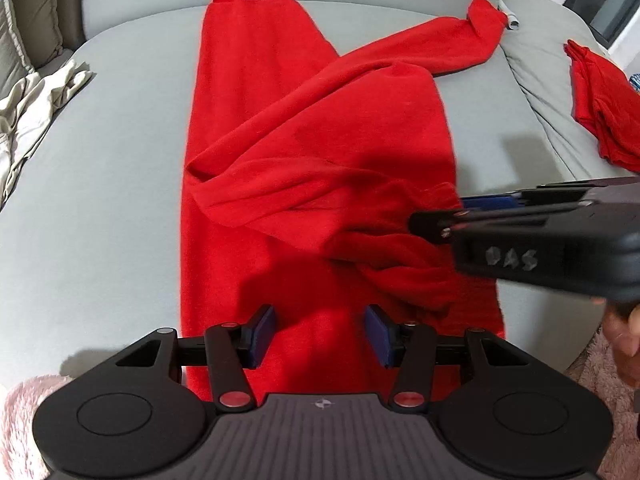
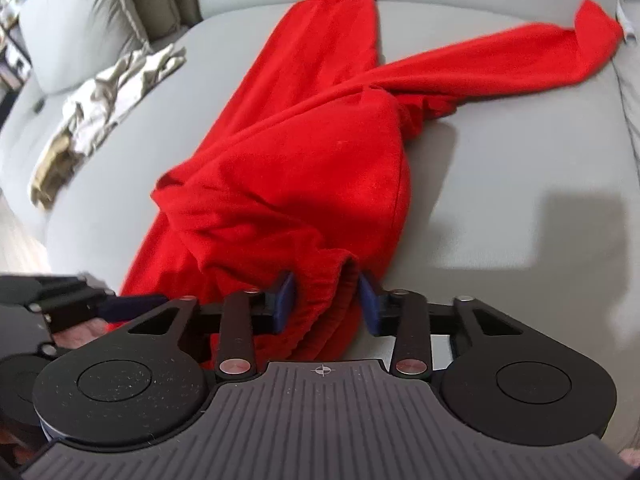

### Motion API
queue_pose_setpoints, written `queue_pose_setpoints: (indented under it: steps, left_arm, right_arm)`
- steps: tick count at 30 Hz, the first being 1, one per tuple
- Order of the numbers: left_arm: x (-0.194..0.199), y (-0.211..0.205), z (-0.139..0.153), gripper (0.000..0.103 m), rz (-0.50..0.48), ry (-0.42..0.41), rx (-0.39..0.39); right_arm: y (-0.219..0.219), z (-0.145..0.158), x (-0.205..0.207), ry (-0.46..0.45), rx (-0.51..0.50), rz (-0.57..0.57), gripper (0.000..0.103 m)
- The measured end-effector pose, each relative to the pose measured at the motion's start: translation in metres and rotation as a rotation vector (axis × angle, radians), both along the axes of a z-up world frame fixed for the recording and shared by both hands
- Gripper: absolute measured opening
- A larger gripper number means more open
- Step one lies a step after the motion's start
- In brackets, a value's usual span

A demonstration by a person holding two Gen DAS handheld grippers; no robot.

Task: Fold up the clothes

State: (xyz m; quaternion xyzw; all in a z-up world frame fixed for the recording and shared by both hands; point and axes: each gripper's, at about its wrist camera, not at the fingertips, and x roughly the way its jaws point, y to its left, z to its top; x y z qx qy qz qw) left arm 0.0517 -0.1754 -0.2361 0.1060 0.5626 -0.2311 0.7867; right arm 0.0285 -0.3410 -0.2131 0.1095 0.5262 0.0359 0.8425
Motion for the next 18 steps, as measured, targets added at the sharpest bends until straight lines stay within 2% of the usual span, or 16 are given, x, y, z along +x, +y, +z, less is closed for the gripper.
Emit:
queue_pose_setpoints:
  steps: [2, 3, 4, 7, 10, 16, 18]
  left_arm:
    - [-0.004, -0.002, 0.001, 0.049, -0.008, -0.002, 0.005]
    - [-0.004, -0.002, 0.001, 0.049, -0.009, -0.001, 0.006]
    - [-0.004, -0.001, 0.001, 0.049, -0.008, 0.000, 0.006]
    - [-0.005, 0.003, 0.006, 0.048, 0.016, 0.004, -0.007]
    - [-0.006, 0.014, 0.014, 0.048, 0.061, -0.013, -0.012]
    - [-0.010, 0.045, 0.034, 0.048, 0.175, -0.062, -0.040]
    - [-0.012, 0.057, 0.040, 0.048, 0.216, -0.083, -0.045]
  right_arm:
    - [-0.001, -0.004, 0.002, 0.019, -0.005, -0.009, 0.045]
    - [-0.003, -0.005, 0.001, 0.023, 0.002, -0.024, 0.042]
    - [-0.005, -0.005, 0.001, 0.024, 0.008, -0.037, 0.025]
    - [0.001, 0.012, -0.003, -0.056, -0.018, -0.007, 0.019]
    - [0.008, 0.033, -0.011, -0.134, -0.063, 0.034, 0.018]
    - [0.032, 0.072, -0.020, -0.232, -0.158, 0.116, 0.018]
    - [0.043, 0.076, -0.025, -0.222, -0.161, 0.164, 0.017]
